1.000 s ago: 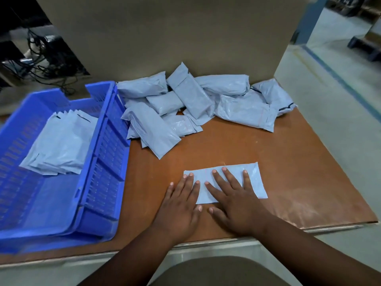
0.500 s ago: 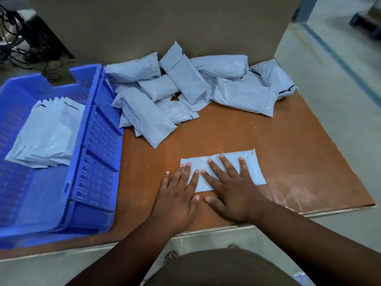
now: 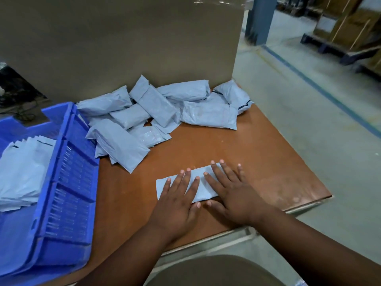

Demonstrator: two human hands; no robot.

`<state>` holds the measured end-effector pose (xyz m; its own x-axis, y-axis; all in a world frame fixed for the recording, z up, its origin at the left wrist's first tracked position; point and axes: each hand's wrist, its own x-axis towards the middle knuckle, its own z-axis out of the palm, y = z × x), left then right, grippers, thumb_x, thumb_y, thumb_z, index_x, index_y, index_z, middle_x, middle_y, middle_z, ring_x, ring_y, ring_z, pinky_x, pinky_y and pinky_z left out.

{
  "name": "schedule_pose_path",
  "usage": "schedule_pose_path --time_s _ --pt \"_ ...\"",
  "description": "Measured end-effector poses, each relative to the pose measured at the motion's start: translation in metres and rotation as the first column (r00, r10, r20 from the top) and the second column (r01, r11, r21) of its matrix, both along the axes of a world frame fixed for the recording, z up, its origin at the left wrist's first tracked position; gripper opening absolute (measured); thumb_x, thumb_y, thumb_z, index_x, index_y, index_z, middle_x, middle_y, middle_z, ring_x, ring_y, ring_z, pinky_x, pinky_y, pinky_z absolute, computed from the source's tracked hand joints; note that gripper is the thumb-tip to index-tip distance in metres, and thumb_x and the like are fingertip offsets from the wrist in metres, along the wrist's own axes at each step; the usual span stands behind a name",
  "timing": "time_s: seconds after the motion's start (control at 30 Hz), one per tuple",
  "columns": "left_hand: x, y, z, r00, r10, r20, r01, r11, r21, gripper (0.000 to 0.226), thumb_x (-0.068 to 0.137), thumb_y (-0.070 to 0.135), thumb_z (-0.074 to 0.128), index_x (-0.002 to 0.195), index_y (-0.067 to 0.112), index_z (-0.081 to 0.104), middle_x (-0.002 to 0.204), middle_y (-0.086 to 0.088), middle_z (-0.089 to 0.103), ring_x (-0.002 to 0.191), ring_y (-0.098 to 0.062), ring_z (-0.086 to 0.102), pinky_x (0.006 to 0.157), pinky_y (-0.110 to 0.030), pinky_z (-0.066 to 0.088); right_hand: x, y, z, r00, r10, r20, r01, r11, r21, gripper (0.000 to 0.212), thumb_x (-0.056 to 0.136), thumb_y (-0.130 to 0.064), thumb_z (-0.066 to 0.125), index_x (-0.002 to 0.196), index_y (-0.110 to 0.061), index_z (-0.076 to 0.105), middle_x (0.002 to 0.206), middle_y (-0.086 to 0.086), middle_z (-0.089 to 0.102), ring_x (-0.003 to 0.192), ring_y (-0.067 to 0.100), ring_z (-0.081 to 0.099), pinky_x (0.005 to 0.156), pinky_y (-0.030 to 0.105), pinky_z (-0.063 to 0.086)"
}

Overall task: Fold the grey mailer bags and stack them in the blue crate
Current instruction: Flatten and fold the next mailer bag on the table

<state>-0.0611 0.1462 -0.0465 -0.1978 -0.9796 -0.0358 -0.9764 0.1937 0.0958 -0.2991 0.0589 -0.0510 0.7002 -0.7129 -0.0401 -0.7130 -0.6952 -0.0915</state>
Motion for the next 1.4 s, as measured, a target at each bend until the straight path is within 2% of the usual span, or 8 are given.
schedule_pose_path --time_s 0.63,0.8,0.9,1.0,1.1,1.17,1.3,1.4 --pt "-0.02 -0.013 -0.019 0.999 -0.036 0.016 0.035 0.998 0.051 0.075 0.11 0.058 0.025 0.17 0.022 -0.002 0.177 0.001 -0.014 0.163 -0.018 -0.014 0.13 -0.057 0.011 -0.004 -0.011 -0.008 1.0 0.014 0.028 -0.017 0.995 0.094 0.078 0.101 -0.075 0.011 0.169 -0.036 0.013 0.178 -0.001 -0.005 0.164 0.024 -0.007 0.124 0.07 -0.003" --pt "-0.019 -0.017 -0.011 0.999 -0.043 -0.007 0.044 0.994 0.101 0.074 0.108 0.061 0.02 0.17 0.03 -0.005 0.176 0.006 -0.018 0.161 -0.014 -0.02 0.131 -0.054 0.003 0.013 -0.027 0.009 0.991 0.012 0.131 -0.018 0.999 0.049 0.049 0.102 -0.058 0.037 0.143 -0.036 0.053 0.158 0.001 0.044 0.147 0.028 0.041 0.128 0.062 0.009" --pt "-0.008 -0.027 0.001 0.999 -0.029 -0.041 0.032 0.997 0.075 0.073 0.105 0.062 0.032 0.168 0.027 0.019 0.179 -0.001 0.001 0.164 -0.02 -0.001 0.132 -0.05 0.007 0.031 -0.046 0.027 0.999 0.011 0.05 -0.018 0.988 0.154 0.063 0.095 -0.06 0.053 0.152 -0.035 0.041 0.152 -0.002 0.044 0.142 0.025 0.044 0.127 0.06 0.014" --pt "0.008 -0.042 0.024 0.996 0.06 -0.071 -0.055 0.996 0.071 0.08 0.098 0.061 0.054 0.164 0.021 0.03 0.174 -0.004 0.022 0.16 -0.023 0.02 0.13 -0.041 0.015 0.049 -0.06 0.042 0.995 0.053 -0.082 -0.034 0.976 0.217 0.079 0.087 -0.063 0.068 0.152 -0.03 0.038 0.142 0.003 0.051 0.131 0.03 0.051 0.111 0.049 0.042" --pt "0.024 -0.047 0.036 0.994 0.097 -0.049 -0.09 0.987 0.129 0.089 0.093 0.062 0.063 0.166 0.028 0.023 0.17 0.002 0.032 0.155 -0.021 0.031 0.128 -0.043 0.023 0.063 -0.064 0.044 0.993 0.084 -0.086 -0.057 0.959 0.277 0.061 0.085 -0.058 0.072 0.136 -0.029 0.054 0.126 0.003 0.055 0.113 0.026 0.056 0.09 0.039 0.05" --pt "0.034 -0.042 0.037 0.991 0.121 -0.051 -0.113 0.984 0.137 0.09 0.091 0.065 0.063 0.165 0.031 0.026 0.168 0.003 0.037 0.152 -0.021 0.036 0.125 -0.047 0.028 0.072 -0.063 0.049 0.992 0.127 -0.003 -0.12 0.942 0.314 0.047 0.09 -0.046 0.073 0.132 -0.028 0.06 0.122 0.0 0.056 0.111 0.023 0.057 0.089 0.035 0.048" --pt "0.052 -0.032 0.054 0.984 0.154 -0.085 -0.154 0.988 0.008 0.053 0.093 0.057 0.068 0.134 0.024 0.062 0.136 0.0 0.065 0.125 -0.024 0.059 0.1 -0.036 0.043 0.093 -0.063 0.073 0.965 0.207 0.159 -0.247 0.92 0.305 0.024 0.098 -0.035 0.068 0.12 -0.025 0.065 0.111 -0.011 0.055 0.105 0.018 0.059 0.085 0.031 0.043" --pt "0.069 -0.025 0.084 0.973 0.213 -0.086 -0.221 0.969 -0.108 0.031 0.098 0.05 0.065 0.11 0.022 0.067 0.113 0.0 0.07 0.107 -0.024 0.064 0.078 -0.034 0.039 0.115 -0.064 0.102 0.948 0.253 0.191 -0.297 0.921 0.252 0.02 0.099 -0.033 0.066 0.117 -0.025 0.066 0.106 -0.014 0.053 0.103 0.017 0.058 0.086 0.035 0.046"
